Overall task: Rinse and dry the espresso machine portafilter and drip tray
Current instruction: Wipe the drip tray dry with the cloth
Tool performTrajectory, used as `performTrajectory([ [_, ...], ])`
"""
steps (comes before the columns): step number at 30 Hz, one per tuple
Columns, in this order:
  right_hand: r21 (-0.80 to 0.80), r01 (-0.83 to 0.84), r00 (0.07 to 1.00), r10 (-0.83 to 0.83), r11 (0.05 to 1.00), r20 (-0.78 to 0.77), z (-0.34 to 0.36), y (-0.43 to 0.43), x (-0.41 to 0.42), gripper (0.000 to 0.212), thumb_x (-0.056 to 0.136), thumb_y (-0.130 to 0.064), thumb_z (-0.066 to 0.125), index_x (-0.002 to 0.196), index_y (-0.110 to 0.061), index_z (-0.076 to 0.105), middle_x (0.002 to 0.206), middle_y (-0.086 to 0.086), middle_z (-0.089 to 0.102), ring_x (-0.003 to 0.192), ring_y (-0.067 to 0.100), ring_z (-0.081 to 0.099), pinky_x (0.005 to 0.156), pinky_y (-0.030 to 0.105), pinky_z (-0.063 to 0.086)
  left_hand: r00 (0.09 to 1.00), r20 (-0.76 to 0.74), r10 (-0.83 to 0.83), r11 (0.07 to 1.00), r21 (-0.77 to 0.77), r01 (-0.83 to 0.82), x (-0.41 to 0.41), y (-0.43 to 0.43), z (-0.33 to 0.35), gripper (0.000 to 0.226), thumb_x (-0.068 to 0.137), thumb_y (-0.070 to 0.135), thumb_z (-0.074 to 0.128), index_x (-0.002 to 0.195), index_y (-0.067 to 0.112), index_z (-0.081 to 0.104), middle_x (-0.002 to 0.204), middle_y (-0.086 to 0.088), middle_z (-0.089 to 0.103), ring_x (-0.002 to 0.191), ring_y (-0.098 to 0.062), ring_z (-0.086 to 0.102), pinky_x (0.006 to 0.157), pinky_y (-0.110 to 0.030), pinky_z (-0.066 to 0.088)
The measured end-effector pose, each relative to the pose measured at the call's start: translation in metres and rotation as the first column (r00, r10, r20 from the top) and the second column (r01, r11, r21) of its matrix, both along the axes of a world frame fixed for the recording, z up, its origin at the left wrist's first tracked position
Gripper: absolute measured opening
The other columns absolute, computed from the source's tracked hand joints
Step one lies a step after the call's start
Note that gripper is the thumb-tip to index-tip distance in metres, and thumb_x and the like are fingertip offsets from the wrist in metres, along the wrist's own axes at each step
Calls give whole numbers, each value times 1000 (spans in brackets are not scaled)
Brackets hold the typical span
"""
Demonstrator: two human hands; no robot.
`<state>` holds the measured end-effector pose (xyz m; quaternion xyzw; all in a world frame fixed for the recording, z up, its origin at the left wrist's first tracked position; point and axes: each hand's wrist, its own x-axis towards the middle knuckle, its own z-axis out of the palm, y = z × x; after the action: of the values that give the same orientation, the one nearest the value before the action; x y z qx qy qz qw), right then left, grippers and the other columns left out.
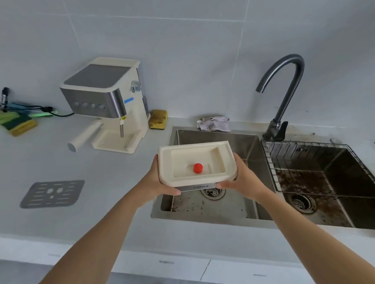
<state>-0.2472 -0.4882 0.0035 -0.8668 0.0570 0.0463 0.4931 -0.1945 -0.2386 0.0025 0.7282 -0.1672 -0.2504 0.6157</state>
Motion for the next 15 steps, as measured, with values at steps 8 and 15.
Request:
performTrajectory([
  [8,-78,55,998,-57,995,-25,-23,89,14,88,66,-18,81,136,-24,27,106,-12,52,93,10,53,64,14,42,998,43,55,990,125,-60,18,83,-21,86,69,-8,74,130,29,26,115,15,46,108,-8,49,68,-15,54],
  [15,-149,73,989,-91,986,-115,-57,193,50,99,59,-25,85,138,-19,25,128,-1,47,116,19,47,85,27,38,994,108,30,920,386,-69,56,188,-67,88,68,12,79,135,28,24,115,14,50,106,-10,50,70,-12,41],
])
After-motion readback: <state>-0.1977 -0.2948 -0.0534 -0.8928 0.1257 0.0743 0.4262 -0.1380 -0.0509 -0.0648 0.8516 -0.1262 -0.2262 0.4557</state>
